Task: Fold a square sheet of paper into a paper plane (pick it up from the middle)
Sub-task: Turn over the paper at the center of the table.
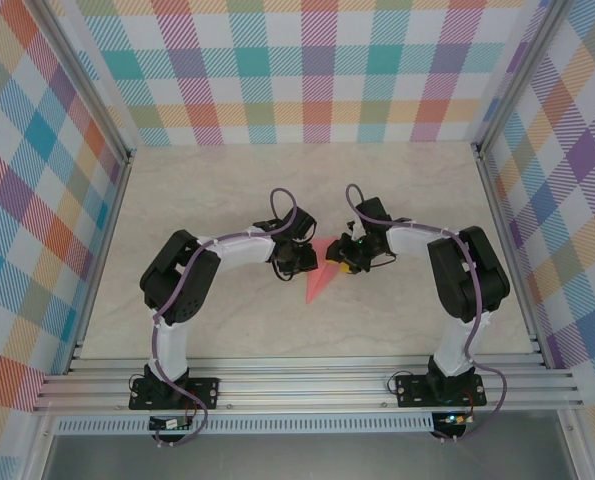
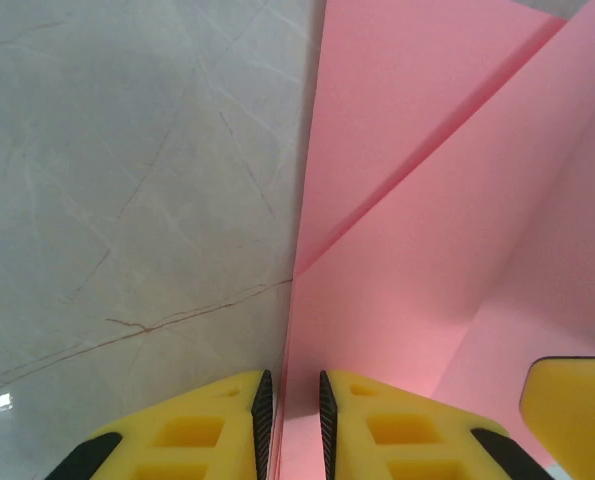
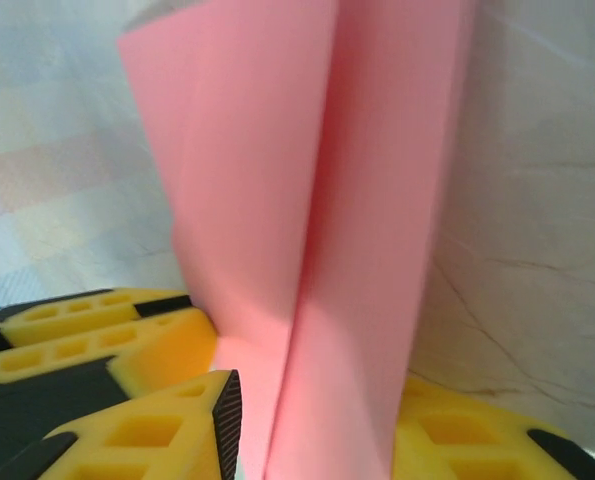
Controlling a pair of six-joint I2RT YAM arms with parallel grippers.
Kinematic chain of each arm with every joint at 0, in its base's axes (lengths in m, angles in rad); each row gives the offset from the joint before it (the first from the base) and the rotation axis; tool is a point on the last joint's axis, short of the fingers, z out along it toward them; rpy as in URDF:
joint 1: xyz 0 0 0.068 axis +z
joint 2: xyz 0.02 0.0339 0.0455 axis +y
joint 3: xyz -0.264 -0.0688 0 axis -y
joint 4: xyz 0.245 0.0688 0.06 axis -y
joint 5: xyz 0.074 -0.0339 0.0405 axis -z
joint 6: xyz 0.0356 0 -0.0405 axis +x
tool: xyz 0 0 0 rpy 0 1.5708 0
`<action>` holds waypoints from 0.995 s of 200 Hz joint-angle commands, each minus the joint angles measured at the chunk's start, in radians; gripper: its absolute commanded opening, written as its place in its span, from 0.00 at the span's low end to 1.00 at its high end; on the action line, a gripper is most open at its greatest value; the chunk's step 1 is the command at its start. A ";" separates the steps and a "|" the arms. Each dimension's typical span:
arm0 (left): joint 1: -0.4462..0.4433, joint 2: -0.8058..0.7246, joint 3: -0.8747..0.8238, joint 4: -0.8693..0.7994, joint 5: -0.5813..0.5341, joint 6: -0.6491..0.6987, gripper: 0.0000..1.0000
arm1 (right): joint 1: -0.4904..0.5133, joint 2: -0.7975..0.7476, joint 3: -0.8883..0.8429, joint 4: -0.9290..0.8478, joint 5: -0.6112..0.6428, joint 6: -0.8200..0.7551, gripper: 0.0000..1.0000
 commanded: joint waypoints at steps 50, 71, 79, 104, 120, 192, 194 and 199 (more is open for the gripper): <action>0.020 -0.022 -0.053 0.065 0.016 -0.057 0.22 | 0.000 0.012 0.001 0.116 -0.020 0.073 0.38; 0.022 -0.027 -0.058 0.066 0.015 -0.061 0.22 | 0.000 0.023 -0.001 0.145 -0.028 0.063 0.35; 0.023 -0.028 -0.059 0.065 0.017 -0.063 0.22 | 0.000 0.027 0.001 0.157 -0.033 0.058 0.34; 0.023 -0.028 -0.060 0.066 0.017 -0.064 0.22 | 0.000 0.055 0.017 0.162 -0.047 0.044 0.32; 0.023 -0.035 -0.061 0.066 0.016 -0.063 0.22 | 0.000 0.066 0.025 0.160 -0.049 0.038 0.32; 0.027 -0.090 -0.093 0.112 -0.005 -0.078 0.23 | 0.000 0.069 0.047 0.163 -0.067 -0.017 0.19; 0.028 -0.093 -0.094 0.112 -0.006 -0.080 0.23 | -0.001 0.069 0.049 0.159 -0.065 -0.021 0.18; 0.028 -0.099 -0.097 0.115 -0.006 -0.081 0.23 | 0.000 0.069 0.056 0.149 -0.064 -0.029 0.16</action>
